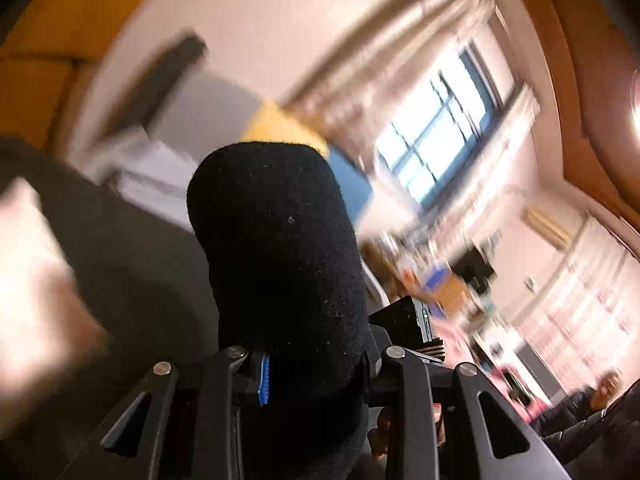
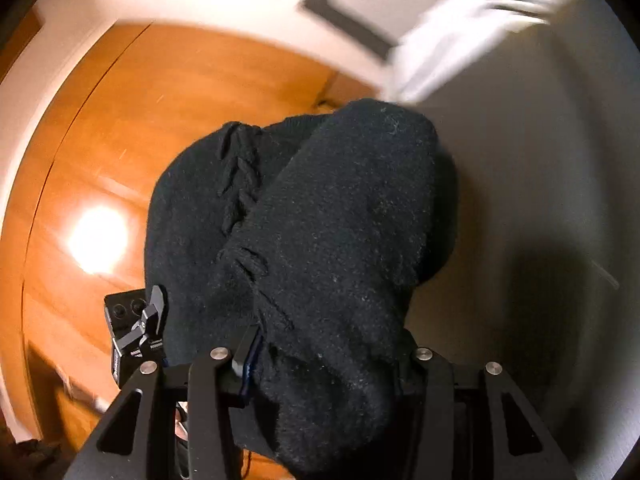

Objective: Fold clothes

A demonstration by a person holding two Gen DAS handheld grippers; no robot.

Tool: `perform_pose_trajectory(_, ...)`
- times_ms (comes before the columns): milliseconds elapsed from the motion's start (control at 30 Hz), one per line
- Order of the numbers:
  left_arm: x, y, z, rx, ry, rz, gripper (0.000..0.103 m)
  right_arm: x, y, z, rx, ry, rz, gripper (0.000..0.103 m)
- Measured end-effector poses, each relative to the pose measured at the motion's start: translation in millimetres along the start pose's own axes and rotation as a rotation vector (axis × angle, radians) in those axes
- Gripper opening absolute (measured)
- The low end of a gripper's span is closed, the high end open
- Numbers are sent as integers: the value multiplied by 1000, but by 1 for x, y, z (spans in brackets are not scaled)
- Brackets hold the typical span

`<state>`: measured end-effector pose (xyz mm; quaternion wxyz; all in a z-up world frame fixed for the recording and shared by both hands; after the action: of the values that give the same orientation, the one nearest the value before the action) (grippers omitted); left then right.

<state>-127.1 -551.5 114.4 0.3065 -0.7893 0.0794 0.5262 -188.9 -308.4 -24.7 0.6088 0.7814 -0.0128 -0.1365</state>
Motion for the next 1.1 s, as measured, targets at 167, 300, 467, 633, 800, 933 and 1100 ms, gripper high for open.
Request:
perform_pose_trajectory(167, -37, 97, -83, -212, -164, -88, 30, -22, 95, 112, -41, 140, -212, 48)
perform_pose_trajectory(300, -7, 189, -110, -386, -144, -209, 31, -18, 125, 210, 10, 249, -321, 48)
perform_pose_trajectory(467, 98, 300, -101, -449, -26, -519, 33, 5, 56, 305, 314, 382, -378, 48)
perform_pose_trajectory(633, 91, 300, -89, -504, 25, -424, 37, 32, 0, 308, 385, 390, -417, 56)
perform_pose_trajectory(800, 69, 295, -92, -571, 55, -417, 42, 21, -4, 299, 420, 351, -462, 59)
perform_pose_trajectory(933, 60, 283, -131, -792, 81, -323, 45, -9, 32, 309, 460, 254, -592, 70)
perform_pose_trajectory(1100, 22, 246, -143, -883, 46, -102, 45, -18, 86, 275, 447, 128, -843, 75)
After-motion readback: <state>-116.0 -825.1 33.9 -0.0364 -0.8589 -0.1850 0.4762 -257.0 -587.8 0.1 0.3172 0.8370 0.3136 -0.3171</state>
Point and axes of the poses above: each gripper's, at about its wrist camera, not at the fingertips, and z roughly the way its jaws point, y to its left, x to its underside, the point moved 10 cm from there along z, roughly the way its jaws point, and after that the axes turned 14 degrees about z, right-handed, at the moved point
